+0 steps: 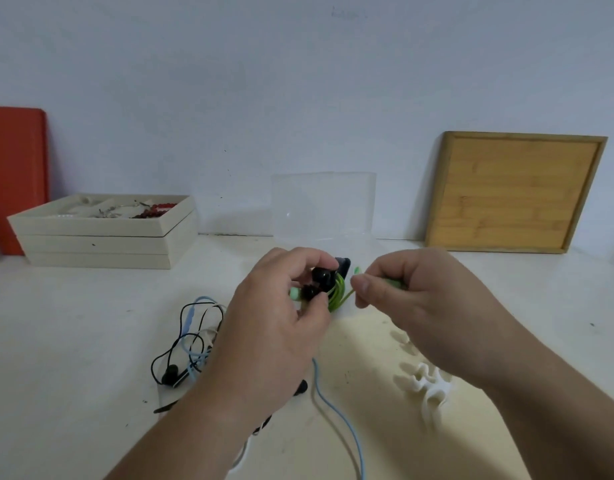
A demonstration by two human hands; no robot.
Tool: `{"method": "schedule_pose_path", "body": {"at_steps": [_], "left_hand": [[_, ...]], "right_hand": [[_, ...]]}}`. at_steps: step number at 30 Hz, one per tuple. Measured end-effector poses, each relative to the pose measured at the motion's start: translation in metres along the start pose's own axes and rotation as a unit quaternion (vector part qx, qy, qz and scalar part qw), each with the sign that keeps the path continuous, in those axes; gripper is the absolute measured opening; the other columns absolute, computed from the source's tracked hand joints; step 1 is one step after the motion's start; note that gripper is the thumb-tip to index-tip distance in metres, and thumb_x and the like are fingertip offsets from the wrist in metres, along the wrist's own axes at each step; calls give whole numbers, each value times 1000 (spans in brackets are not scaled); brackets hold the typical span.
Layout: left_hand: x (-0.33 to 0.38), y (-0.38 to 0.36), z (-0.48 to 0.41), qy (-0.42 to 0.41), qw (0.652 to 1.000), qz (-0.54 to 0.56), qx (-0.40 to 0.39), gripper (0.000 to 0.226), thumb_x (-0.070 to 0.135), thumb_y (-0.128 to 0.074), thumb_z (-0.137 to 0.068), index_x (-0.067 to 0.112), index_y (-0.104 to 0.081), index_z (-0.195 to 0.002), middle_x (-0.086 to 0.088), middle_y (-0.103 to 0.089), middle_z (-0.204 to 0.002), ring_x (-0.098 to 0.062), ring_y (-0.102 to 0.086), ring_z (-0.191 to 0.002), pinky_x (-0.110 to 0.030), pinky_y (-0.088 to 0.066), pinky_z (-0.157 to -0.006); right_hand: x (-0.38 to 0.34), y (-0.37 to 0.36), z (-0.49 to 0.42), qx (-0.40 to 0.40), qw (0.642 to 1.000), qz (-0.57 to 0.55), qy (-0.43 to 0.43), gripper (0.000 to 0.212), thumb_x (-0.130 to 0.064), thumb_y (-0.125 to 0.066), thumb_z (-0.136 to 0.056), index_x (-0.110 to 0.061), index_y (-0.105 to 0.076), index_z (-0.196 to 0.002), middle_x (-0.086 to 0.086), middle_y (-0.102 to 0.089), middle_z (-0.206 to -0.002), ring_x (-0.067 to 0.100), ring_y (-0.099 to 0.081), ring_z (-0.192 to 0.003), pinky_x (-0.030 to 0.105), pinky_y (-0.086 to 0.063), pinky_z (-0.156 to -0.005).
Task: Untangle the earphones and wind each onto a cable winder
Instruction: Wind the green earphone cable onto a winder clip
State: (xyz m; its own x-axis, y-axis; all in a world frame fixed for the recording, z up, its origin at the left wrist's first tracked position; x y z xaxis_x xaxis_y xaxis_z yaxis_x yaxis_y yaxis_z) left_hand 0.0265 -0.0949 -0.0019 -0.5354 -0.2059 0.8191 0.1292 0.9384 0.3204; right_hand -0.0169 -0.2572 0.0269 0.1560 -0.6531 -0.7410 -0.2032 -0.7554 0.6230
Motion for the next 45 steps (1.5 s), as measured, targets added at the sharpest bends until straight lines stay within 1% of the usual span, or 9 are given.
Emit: {"method": "schedule_pose_path", "body": {"at_steps": [4, 10, 14, 22, 29, 33, 38, 42, 45], "left_hand": [[2, -3, 1, -7, 1000, 9, -28, 39, 1, -66, -87, 37, -71, -101, 15, -64, -100, -2, -63, -100, -23, -56, -71], [3, -6, 5, 33, 996, 41, -66, 45, 5, -75, -83, 42, -67, -106, 17, -65, -92, -3, -69, -92, -14, -54, -69], [4, -6, 4, 16, 999, 4, -52, 45, 4, -79, -75, 39, -63, -100, 16, -63, -88, -2, -66, -93, -26, -60, -70], [8, -8, 7, -42, 991, -119, -34, 30, 18, -85, -69, 36, -68, -86, 18, -65, -85, 0, -64, -88, -21, -54, -70], [10, -11, 10, -16, 989, -146, -33, 58, 22, -87, -69, 47, -45, -99, 22, -66, -88, 5, -65, -80, -17, -52, -69], [12, -14, 11, -13, 990, -137, -15, 49, 23, -85, -68, 41, -53, -101, 16, -70, -86, -2, -68, -77, -28, -56, -69], [6, -9, 9, 7, 995, -89, 36, 14, 21, -76, -72, 31, -71, -81, 11, -68, -72, -6, -64, -60, -20, -49, -52], [2, -3, 3, 19, 996, -37, 85, 20, 22, -87, -67, 32, -73, -75, 11, -62, -85, -3, -68, -71, -26, -58, -63], [4, 1, 1, 17, 992, -29, 118, 22, 27, -92, -60, 29, -72, -69, 12, -62, -85, 0, -68, -70, -15, -54, -59]], "right_hand": [[5, 3, -2, 30, 999, 2, -10, 36, -42, -60, -94, -20, -67, -67, -1, -36, -46, 15, -32, -43, 20, -27, -40], [5, 3, -3, 47, 999, 5, -20, 45, -44, -58, -95, -13, -55, -62, 0, -38, -49, 7, -27, -37, 15, -25, -37], [6, 0, -3, 33, 998, -34, -30, 53, -44, -49, -99, -20, -44, -52, -9, -30, -47, 10, -24, -42, 18, -24, -42], [3, -7, -2, -6, 999, -13, -45, 43, -29, -52, -99, -10, -49, -60, -7, -35, -48, 12, -29, -46, 30, -27, -50], [-4, -6, 2, 95, 993, -2, -67, 27, -38, -76, -83, -20, -69, -64, -9, -62, -47, 3, -52, -36, 15, -37, -37], [-11, -17, 5, 109, 993, -35, -29, 21, -36, -80, -76, -21, -74, -63, -14, -64, -49, 1, -53, -38, 10, -33, -38], [-15, -27, 7, 71, 996, 4, 55, 16, -27, -71, -87, -31, -79, -74, -16, -66, -63, 3, -59, -59, 13, -39, -50], [-16, -25, 7, 47, 991, 1, 125, 23, -23, -59, -93, -35, -78, -90, -17, -65, -76, 6, -63, -78, 13, -44, -65], [-14, -19, 5, 64, 988, -88, 109, 24, -8, -65, -92, -27, -79, -88, -10, -72, -71, 9, -68, -68, 19, -53, -66]]}}
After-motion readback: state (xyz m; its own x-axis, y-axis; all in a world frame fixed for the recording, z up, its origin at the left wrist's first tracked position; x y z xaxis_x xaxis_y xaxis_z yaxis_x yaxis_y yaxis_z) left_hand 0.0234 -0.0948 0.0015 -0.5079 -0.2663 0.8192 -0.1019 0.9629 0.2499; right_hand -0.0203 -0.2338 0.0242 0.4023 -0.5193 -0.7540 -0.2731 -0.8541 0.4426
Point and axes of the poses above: each hand's wrist, its own z-axis away from the middle knuckle, its own y-axis out of the back of the hand, x = y × z, the point moved 3 cm from there along -z, towards the middle knuckle
